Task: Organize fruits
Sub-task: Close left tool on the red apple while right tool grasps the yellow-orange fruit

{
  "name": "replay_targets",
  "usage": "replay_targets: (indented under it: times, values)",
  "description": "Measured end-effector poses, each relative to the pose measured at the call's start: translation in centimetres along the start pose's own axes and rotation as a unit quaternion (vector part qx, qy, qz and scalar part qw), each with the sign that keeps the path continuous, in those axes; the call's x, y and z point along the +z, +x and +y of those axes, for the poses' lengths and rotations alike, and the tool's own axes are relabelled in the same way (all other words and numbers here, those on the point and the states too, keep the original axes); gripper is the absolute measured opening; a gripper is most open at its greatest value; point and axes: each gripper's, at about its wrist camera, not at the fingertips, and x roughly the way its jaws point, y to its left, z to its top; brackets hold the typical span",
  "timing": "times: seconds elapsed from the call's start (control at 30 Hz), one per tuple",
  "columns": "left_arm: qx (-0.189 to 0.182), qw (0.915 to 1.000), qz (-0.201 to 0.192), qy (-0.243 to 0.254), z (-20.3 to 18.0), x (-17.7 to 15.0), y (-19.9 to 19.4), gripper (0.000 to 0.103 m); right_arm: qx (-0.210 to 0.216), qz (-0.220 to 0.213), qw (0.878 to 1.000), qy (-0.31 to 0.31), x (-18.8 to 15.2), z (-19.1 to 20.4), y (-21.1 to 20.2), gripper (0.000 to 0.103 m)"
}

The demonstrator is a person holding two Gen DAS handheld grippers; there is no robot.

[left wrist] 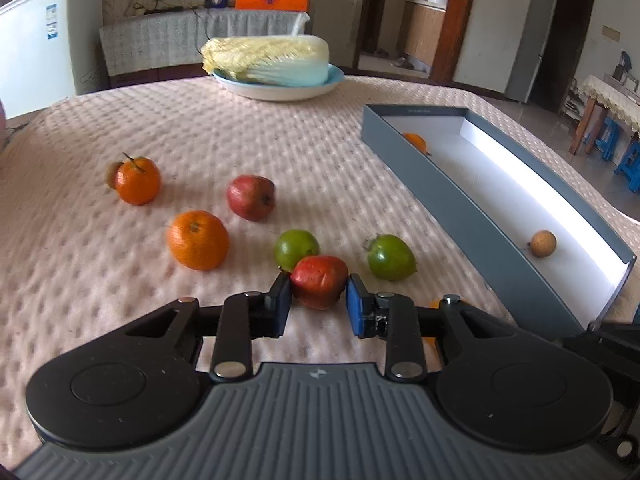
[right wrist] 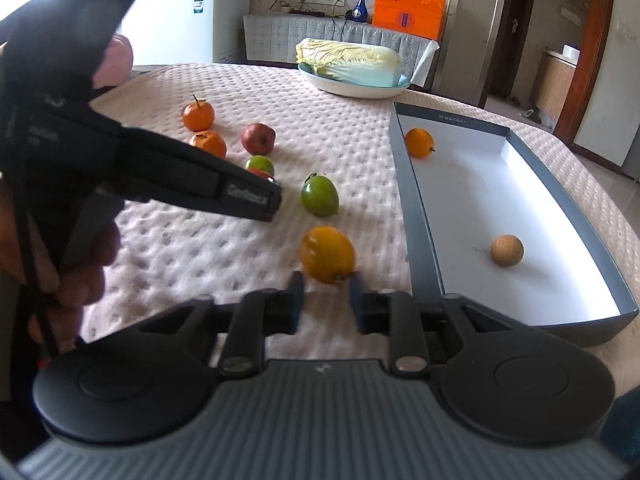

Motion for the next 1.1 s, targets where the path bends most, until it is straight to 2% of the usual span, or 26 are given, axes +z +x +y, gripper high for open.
replay_targets:
  times: [0.07,0.2,0.37,0.43,0.5,0.57,0.7,0.83,0.93,0.97,1.0,1.1]
  values:
    - [-0.001,1.0,-0.007,-0.007,0.4,0.2,-0.6,0.034,0.005,-0.005,1.0,0.006,0.1,-0.2,-0.2,0.015]
    - [0.01,0.9998,-0.01,-0.014,0.9,0.3,-1.2,0.034,0.012,-0.015,1.0,0.012,0.1,-0.1,-0.6,0.015]
    - [0.016,0.9997,-0.006,-0.017,1.4,0.1,-1.5,0.034,0.06,-0.004,0.998,0.016,-0.3,0.4,-0.5,0.016]
    - [0.018,0.9997,-0.001,-0.018,1.6,-0.1,-1.4,0.034,0.054,-0.006,0.998,0.008,-0.7,0.8,-0.5,0.025]
    - [0.021,0.9996,0.002,-0.02,1.8,-0.2,-1.3,0.034,0.032,-0.014,0.999,-0.006,-0.8,1.2,-0.8,0.057]
    - [0.018,0.9996,0.003,-0.023,2.1,-0.2,-1.2,0.034,0.012,-0.019,1.0,-0.003,-0.8,1.1,-1.0,0.061]
    - [0.021,0.9995,0.013,-0.018,2.1,-0.4,-0.7,0.034,0.035,-0.025,0.999,0.019,-0.4,0.6,-0.8,0.06]
    - [0.023,0.9996,0.012,-0.013,2.1,-0.5,-0.4,0.034,0.017,-0.026,1.0,0.005,0.1,1.4,0.0,0.059]
    - [0.024,0.9996,0.011,-0.008,2.0,-0.5,-0.3,0.035,0.006,-0.019,1.0,0.012,0.5,1.3,0.7,0.053]
    - [0.025,0.9996,0.011,-0.008,2.0,-0.5,-0.3,0.035,0.003,-0.017,1.0,0.011,0.6,1.2,0.9,0.046]
    - [0.026,0.9996,0.012,-0.007,1.9,-0.5,-0.2,0.035,0.003,-0.01,1.0,0.01,0.8,1.0,1.3,0.034]
    - [0.027,0.9995,0.012,-0.006,1.8,-0.4,-0.2,0.035,0.019,0.009,1.0,0.0,1.3,0.8,1.8,0.034]
